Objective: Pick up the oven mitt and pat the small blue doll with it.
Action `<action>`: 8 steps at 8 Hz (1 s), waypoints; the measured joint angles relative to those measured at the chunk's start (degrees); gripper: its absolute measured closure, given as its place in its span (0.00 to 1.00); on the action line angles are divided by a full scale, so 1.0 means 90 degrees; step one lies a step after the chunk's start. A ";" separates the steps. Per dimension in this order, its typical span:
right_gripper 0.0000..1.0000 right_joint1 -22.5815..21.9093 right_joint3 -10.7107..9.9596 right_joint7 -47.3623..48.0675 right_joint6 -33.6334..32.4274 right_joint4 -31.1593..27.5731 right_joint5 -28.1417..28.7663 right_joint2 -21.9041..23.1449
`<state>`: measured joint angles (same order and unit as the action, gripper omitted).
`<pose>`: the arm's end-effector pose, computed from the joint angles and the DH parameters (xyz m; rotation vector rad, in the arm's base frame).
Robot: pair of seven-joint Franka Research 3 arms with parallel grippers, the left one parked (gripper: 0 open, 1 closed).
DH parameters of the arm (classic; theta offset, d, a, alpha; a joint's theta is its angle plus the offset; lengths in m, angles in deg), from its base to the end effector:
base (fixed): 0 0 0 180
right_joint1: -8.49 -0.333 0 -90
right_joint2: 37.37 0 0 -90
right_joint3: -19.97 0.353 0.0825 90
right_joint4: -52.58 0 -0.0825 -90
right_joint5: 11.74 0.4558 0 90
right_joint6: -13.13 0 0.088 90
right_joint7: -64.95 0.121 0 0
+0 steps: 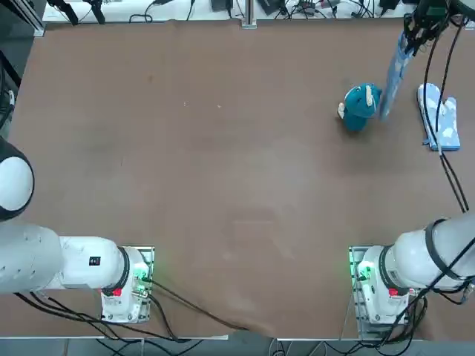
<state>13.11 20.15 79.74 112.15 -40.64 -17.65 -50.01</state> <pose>0.6889 -0.0646 0.4841 2.9896 -0.4723 -0.1664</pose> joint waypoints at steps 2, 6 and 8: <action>0.96 0.0011 -0.0042 0.0026 0.0007 0.0621 0.0110 -0.0358; 0.96 0.0149 -0.0224 -0.0489 -0.0227 0.1261 -0.0845 -0.0527; 0.96 0.0133 -0.0180 -0.0534 -0.0964 0.1264 -0.0948 -0.0569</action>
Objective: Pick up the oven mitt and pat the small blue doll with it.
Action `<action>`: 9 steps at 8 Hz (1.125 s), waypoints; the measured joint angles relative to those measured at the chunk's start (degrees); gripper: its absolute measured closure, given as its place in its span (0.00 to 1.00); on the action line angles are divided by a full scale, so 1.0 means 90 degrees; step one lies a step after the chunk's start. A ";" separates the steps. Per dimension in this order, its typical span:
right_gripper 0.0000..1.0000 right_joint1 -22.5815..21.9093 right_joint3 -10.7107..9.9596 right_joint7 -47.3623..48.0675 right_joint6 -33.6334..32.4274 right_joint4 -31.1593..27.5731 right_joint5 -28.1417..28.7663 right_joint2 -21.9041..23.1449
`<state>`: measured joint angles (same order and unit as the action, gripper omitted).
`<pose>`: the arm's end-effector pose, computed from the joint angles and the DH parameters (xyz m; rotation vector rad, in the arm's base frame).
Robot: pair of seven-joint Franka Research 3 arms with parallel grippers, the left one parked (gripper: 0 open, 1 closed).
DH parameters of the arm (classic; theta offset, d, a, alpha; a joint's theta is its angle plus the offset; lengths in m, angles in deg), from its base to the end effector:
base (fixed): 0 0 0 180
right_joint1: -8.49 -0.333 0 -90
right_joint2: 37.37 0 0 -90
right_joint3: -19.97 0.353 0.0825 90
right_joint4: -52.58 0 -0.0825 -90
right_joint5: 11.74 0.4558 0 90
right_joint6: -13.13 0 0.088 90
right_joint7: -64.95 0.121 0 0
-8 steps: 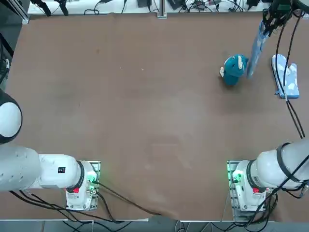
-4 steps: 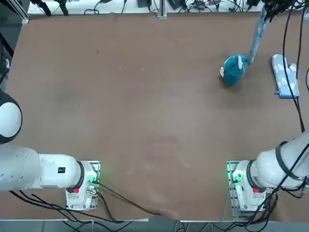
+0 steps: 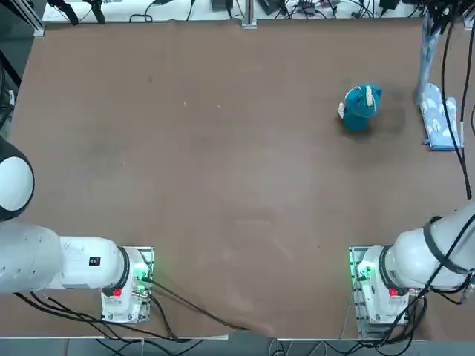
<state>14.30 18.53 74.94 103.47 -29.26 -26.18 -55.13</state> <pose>0.7082 -0.1181 0.5198 2.8426 -0.3981 -0.2233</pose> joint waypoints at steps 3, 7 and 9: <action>0.96 -0.0215 0.0135 0.0316 -0.0505 0.0000 0.0882 -0.0067; 0.96 -0.0514 0.0142 0.1486 0.0327 0.0031 0.0990 -0.0375; 0.96 -0.0491 0.0079 0.1487 0.0360 0.0070 0.0407 -0.0413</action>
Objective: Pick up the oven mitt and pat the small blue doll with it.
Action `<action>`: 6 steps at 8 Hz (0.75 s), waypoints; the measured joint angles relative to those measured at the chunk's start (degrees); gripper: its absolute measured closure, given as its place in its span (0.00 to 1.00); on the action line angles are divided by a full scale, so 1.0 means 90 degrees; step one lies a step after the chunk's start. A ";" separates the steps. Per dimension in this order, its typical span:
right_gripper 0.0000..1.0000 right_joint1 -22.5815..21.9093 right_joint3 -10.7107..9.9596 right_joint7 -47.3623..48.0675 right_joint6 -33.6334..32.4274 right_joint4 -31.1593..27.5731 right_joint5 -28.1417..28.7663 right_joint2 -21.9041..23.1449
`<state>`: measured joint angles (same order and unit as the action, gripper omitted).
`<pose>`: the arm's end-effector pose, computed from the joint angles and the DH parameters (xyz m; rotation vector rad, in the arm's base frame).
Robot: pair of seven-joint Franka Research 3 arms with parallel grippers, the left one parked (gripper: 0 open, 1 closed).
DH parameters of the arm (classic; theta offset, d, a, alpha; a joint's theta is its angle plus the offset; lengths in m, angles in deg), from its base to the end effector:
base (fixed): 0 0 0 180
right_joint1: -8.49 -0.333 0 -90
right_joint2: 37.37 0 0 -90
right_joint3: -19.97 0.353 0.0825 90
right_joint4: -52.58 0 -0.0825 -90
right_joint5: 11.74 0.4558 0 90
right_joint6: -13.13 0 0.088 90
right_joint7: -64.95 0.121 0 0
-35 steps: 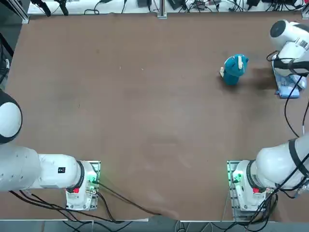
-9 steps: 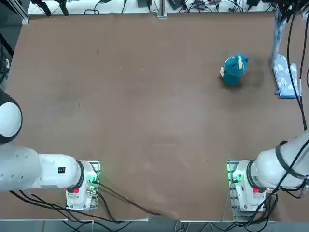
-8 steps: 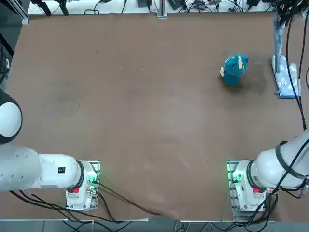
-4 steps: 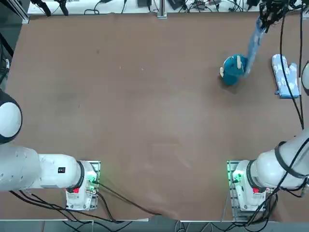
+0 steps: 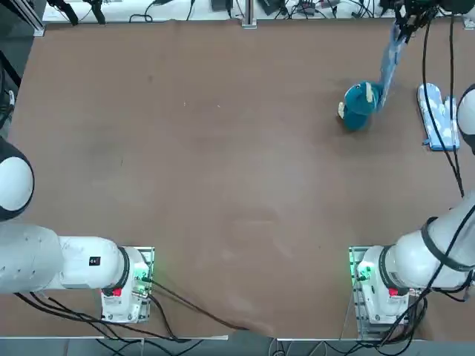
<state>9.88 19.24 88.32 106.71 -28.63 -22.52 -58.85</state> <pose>0.7358 -0.0475 0.4803 2.8559 -0.6051 -0.1768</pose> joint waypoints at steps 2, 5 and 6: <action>0.96 0.0000 -0.0018 -0.0008 -0.0059 0.0019 -0.0688 0.0000; 0.96 -0.0008 -0.0002 -0.0433 -0.0937 0.0016 -0.0945 -0.0011; 0.96 -0.0027 0.0029 -0.0439 -0.1044 0.0016 -0.0745 -0.0017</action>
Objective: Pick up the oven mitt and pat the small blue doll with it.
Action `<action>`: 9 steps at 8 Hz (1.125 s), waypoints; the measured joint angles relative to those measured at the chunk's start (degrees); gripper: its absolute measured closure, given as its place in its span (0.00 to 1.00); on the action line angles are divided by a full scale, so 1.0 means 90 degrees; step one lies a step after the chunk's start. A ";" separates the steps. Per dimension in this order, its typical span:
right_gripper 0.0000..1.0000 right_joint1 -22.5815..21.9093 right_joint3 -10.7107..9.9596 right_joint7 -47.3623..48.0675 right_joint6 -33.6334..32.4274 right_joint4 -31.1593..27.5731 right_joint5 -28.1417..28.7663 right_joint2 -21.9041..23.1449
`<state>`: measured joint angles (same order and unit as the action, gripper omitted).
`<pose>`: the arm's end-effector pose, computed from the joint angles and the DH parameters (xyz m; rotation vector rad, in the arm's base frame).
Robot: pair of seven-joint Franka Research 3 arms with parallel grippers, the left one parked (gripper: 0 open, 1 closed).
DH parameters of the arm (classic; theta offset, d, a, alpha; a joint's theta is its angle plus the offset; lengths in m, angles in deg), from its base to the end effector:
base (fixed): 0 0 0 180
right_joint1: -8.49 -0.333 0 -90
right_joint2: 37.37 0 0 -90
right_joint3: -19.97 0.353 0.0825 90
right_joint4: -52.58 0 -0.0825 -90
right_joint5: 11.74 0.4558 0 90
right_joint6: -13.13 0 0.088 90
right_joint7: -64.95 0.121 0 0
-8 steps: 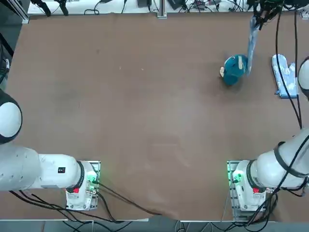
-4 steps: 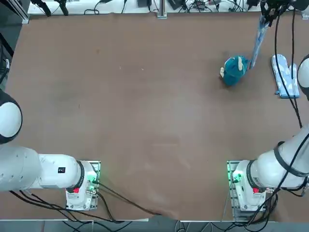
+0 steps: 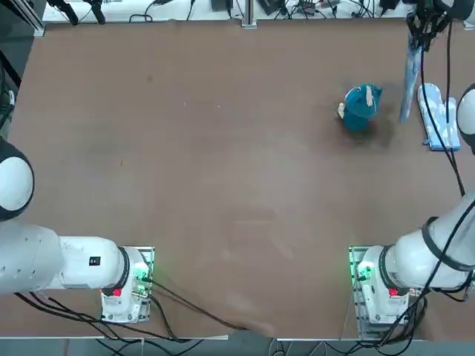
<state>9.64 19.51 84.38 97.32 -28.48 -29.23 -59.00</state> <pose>0.7146 -0.0581 0.4744 2.7203 -0.4788 -0.3772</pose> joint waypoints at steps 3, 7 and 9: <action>0.96 -0.0183 0.0050 0.0114 0.0156 0.0000 0.0762 -0.0059; 0.96 -0.0300 0.0042 0.0373 0.0782 0.0002 0.0080 -0.0180; 0.96 -0.0265 -0.0031 0.0313 0.0813 0.0005 -0.0400 -0.0198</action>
<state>7.25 19.23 87.20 104.64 -28.43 -32.82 -60.79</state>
